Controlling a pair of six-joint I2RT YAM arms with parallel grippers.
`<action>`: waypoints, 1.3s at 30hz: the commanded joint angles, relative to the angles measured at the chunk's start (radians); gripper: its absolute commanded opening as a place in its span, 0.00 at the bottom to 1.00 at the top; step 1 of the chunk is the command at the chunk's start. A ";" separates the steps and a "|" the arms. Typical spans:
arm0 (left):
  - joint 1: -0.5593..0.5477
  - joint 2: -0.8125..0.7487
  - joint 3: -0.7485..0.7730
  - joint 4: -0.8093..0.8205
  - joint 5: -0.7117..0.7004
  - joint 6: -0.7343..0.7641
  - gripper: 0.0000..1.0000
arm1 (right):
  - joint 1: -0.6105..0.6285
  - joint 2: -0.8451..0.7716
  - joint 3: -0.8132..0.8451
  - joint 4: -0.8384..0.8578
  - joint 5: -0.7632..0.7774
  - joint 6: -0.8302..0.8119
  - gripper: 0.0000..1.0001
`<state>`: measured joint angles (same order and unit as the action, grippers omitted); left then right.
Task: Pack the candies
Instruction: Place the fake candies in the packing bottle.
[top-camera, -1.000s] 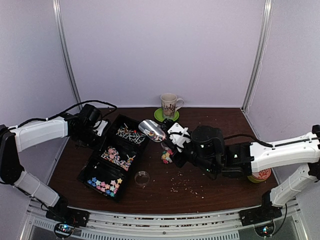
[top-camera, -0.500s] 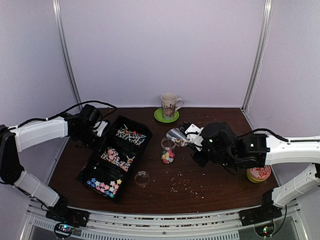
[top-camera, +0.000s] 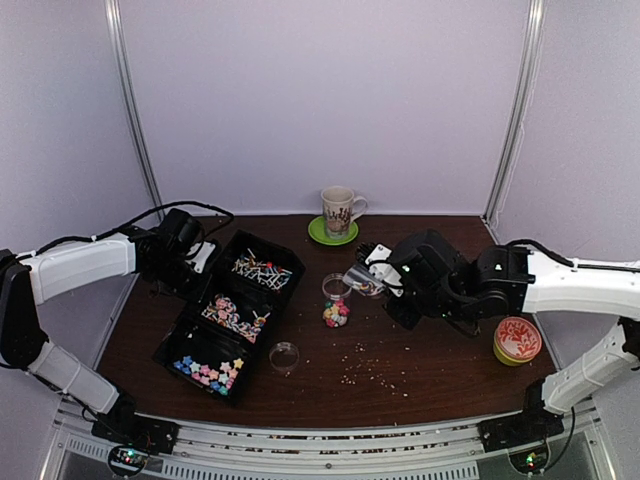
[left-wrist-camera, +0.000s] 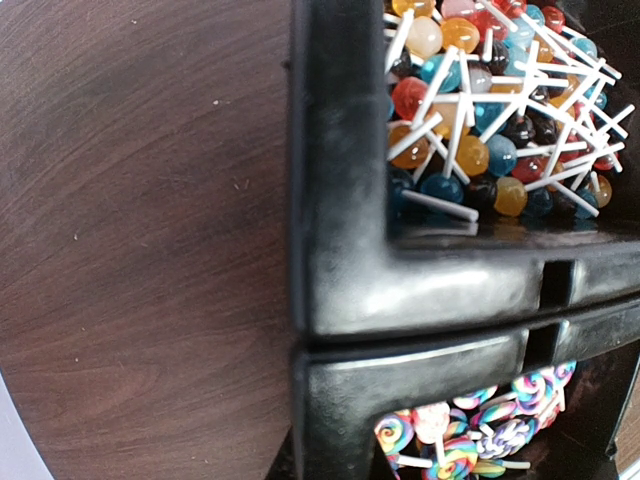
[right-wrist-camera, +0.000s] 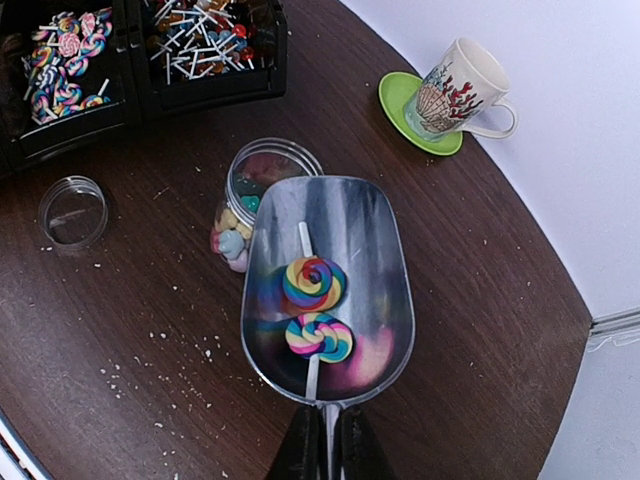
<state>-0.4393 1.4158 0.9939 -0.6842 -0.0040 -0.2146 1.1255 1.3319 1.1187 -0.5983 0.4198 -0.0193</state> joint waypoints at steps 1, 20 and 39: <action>0.005 -0.018 0.070 0.085 0.042 -0.025 0.00 | -0.006 0.031 0.065 -0.071 -0.009 0.004 0.00; 0.005 -0.021 0.072 0.083 0.047 -0.024 0.00 | -0.007 0.203 0.295 -0.302 -0.005 -0.018 0.00; 0.005 -0.026 0.075 0.081 0.054 -0.022 0.00 | -0.019 0.355 0.546 -0.529 0.022 -0.026 0.00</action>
<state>-0.4393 1.4158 1.0065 -0.6907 -0.0029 -0.2146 1.1126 1.6699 1.6066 -1.0672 0.4061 -0.0448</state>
